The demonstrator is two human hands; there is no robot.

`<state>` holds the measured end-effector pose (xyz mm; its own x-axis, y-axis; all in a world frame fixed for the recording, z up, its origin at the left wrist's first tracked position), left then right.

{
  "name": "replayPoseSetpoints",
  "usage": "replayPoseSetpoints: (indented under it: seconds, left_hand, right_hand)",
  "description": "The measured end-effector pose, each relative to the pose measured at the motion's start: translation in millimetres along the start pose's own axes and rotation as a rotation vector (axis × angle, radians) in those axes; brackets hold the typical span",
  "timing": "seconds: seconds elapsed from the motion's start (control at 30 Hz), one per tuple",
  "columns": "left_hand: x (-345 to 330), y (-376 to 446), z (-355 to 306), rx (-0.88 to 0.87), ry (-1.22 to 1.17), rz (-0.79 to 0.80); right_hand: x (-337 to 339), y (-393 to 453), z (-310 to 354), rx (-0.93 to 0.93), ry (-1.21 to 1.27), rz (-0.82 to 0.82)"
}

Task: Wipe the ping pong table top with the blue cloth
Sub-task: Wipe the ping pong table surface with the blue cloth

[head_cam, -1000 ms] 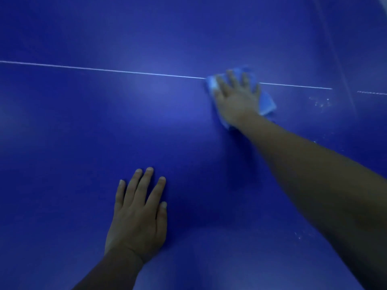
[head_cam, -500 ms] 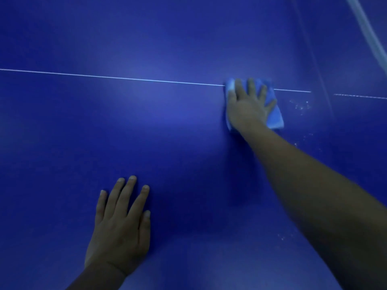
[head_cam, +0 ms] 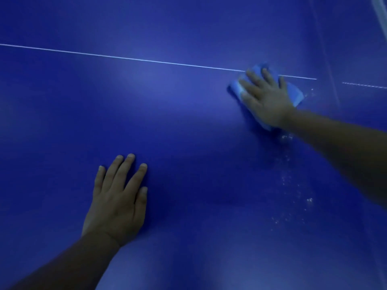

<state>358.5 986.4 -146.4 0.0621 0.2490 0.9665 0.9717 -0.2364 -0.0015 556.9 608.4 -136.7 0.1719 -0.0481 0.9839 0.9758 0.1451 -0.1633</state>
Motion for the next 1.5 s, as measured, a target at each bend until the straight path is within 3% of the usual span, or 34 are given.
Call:
replayPoseSetpoints:
  seconds: [0.07,0.17,0.23,0.3,0.4,0.5,0.57,0.7,0.8,0.83,0.87,0.97,1.03,1.07,1.13,1.23,1.3,1.33,1.37,1.47,1.5]
  left_hand:
    - [0,0,0,-0.002,0.005,0.005]
    - [1,0,-1,-0.010,0.012,-0.001]
    - [1,0,-1,-0.020,0.014,-0.004]
    - [1,-1,-1,-0.013,0.023,0.006]
    - [1,-2,-2,0.001,0.026,0.009]
    - [1,-2,-3,0.010,0.015,0.006]
    - [1,-3,-2,0.013,0.013,0.008]
    - [2,-3,-5,0.046,0.013,0.073]
    - [7,-18,-8,0.034,0.029,0.100]
    - [10,-30,-9,0.014,0.018,0.084]
    - [14,-45,-10,-0.005,0.003,0.069]
    - [21,-103,-13,-0.031,-0.022,0.063]
    - [22,-143,-11,-0.029,-0.021,0.089]
    - [23,-162,-9,-0.023,-0.017,0.097]
    - [24,-197,-4,-0.016,0.002,0.098]
    - [27,-237,5,0.011,0.018,0.097]
    - [24,-252,7,0.016,0.031,0.131]
    - [22,-257,7,0.020,0.034,0.148]
    - [20,-259,7,0.026,0.034,0.163]
    - [14,-262,7,0.052,0.041,0.178]
    - [13,-262,7,0.051,0.044,0.177]
  right_hand:
    - [-13,-77,25,0.174,-0.042,0.004]
    - [-44,-197,58,0.648,-0.119,0.005]
    - [-39,-200,51,0.814,-0.169,0.075]
    - [-24,-150,41,0.710,-0.188,-0.001]
    - [-10,-84,15,0.210,-0.053,-0.033]
    - [-21,-106,21,0.055,-0.002,-0.043]
    - [-35,-161,44,0.121,-0.070,-0.083]
    - [-76,-335,117,0.452,0.013,-0.073]
    - [-72,-361,125,0.750,-0.035,0.039]
    - [-66,-341,117,0.732,-0.073,0.004]
    - [-58,-315,108,0.594,-0.074,-0.041]
    - [-44,-256,64,-0.047,0.019,-0.084]
    - [-48,-269,75,-0.241,0.112,-0.118]
    - [-54,-288,92,-0.249,0.101,-0.158]
    - [-72,-350,137,-0.085,0.078,-0.175]
    - [-100,-455,192,0.443,0.058,-0.054]
    - [-98,-451,174,0.651,0.022,0.004]
    - [-92,-431,161,0.618,-0.003,-0.036]
    - [-84,-406,147,0.488,-0.002,-0.079]
    - [-66,-346,115,-0.162,0.118,-0.084]
    - [-67,-347,123,-0.282,0.141,-0.100]
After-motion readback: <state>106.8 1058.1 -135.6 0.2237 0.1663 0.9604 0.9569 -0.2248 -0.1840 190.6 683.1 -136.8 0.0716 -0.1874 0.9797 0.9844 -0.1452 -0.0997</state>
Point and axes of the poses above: each hand's wrist, its own y-axis towards the middle knuckle, its own x-axis out of the back of the hand, z = x × y, the point moved 3 cm from there along y, towards the middle knuckle
